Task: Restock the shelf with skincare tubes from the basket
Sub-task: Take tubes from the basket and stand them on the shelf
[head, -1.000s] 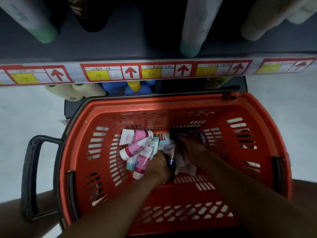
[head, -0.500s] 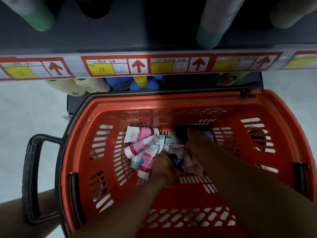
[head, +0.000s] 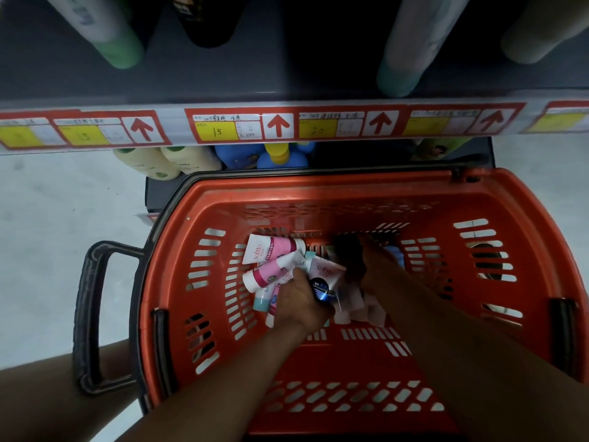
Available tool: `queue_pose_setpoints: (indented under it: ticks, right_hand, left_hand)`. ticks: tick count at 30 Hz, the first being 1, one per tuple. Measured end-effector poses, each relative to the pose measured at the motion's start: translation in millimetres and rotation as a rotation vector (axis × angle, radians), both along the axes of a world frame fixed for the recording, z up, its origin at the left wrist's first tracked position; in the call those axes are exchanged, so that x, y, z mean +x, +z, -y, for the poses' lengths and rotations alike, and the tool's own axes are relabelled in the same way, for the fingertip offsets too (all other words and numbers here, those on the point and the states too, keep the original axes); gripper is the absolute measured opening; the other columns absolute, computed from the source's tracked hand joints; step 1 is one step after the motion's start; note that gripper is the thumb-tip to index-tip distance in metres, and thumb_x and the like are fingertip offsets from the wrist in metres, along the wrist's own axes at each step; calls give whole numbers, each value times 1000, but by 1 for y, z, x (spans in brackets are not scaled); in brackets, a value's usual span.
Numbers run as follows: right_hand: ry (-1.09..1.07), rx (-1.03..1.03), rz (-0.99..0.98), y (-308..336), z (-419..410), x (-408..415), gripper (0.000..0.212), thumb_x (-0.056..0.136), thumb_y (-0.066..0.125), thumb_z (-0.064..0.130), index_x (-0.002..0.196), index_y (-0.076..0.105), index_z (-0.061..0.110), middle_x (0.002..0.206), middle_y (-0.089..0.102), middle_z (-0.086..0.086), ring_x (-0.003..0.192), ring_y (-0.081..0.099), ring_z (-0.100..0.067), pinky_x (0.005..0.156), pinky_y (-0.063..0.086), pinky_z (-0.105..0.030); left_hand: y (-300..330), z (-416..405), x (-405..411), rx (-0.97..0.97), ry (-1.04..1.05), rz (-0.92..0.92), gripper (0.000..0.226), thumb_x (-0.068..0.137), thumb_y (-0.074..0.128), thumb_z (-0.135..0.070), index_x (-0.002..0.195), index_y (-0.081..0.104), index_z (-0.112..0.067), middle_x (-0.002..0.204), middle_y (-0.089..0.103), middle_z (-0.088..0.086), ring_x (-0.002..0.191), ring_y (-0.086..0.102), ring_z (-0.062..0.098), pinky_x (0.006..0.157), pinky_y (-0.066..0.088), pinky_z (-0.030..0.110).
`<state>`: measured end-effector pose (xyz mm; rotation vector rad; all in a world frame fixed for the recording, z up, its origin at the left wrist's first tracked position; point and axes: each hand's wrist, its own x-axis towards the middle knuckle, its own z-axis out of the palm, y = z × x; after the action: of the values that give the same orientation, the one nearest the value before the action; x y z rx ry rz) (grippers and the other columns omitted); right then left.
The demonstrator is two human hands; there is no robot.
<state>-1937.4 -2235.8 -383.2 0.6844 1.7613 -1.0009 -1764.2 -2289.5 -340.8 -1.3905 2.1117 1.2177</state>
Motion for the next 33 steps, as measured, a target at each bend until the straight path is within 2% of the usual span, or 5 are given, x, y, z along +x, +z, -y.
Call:
queue_pose_setpoints:
  ticks: [4, 9, 13, 22, 33]
  right_hand:
    - [154, -175, 31, -108, -47, -14, 88, 45, 74, 88, 120, 65, 43, 131, 65, -7, 118, 63, -31, 101, 50, -58]
    - [-58, -191, 117, -23, -33, 1, 91, 35, 96, 60, 111, 70, 16, 110, 75, -10, 103, 72, -31, 97, 54, -53]
    - [-12, -89, 6, 26, -31, 14, 35, 79, 84, 34, 90, 68, 5, 101, 70, -17, 97, 67, -31, 101, 52, -50]
    - [244, -6, -477, 96, -58, 33, 26, 83, 83, 17, 97, 65, 3, 85, 66, -12, 63, 56, -15, 54, 45, -25]
    - [534, 125, -744, 163, -68, 61, 73, 64, 80, 63, 105, 52, 10, 93, 65, -6, 89, 67, -30, 68, 45, -32]
  left_hand:
    - [9, 4, 3, -48, 11, -32, 73, 60, 84, -38, 119, 43, -24, 105, 68, 0, 99, 67, 23, 81, 60, 41]
    - [26, 7, 7, -111, -3, -27, 72, 60, 85, -46, 118, 47, -25, 101, 70, -4, 93, 69, 20, 75, 58, 36]
    - [46, 7, 9, -161, -7, 16, 78, 63, 79, -55, 126, 44, -26, 107, 69, -3, 98, 69, 24, 77, 57, 38]
    - [89, 12, 16, -198, 50, -28, 63, 73, 81, -53, 113, 41, -27, 110, 66, -3, 97, 66, 22, 70, 47, 32]
    - [146, 13, 36, -298, 142, -166, 67, 72, 80, -62, 110, 38, -26, 108, 65, -1, 95, 67, 24, 72, 46, 31]
